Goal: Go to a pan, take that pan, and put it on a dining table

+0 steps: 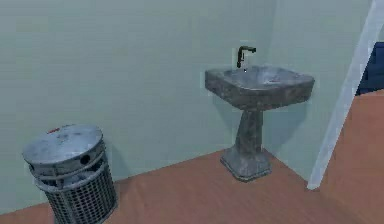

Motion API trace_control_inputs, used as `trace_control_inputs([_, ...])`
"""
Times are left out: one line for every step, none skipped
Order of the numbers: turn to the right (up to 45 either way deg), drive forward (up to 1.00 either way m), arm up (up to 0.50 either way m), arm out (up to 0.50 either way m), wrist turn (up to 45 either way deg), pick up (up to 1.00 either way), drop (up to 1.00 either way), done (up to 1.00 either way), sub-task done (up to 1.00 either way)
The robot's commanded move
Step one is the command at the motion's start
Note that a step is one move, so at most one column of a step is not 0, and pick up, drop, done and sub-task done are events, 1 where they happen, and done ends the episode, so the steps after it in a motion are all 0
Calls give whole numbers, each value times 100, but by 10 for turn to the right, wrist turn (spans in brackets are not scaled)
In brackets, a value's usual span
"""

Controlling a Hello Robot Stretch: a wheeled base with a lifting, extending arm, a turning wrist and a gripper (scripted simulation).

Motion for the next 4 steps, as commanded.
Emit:
trace_control_inputs([0,25,0,0,0,0,0,0,0])
trace_control_inputs([-90,0,0,0,0,0,0,0,0])
trace_control_inputs([0,55,0,0,0,0,0,0,0])
trace_control_inputs([-120,0,0,0,0,0,0,0,0])
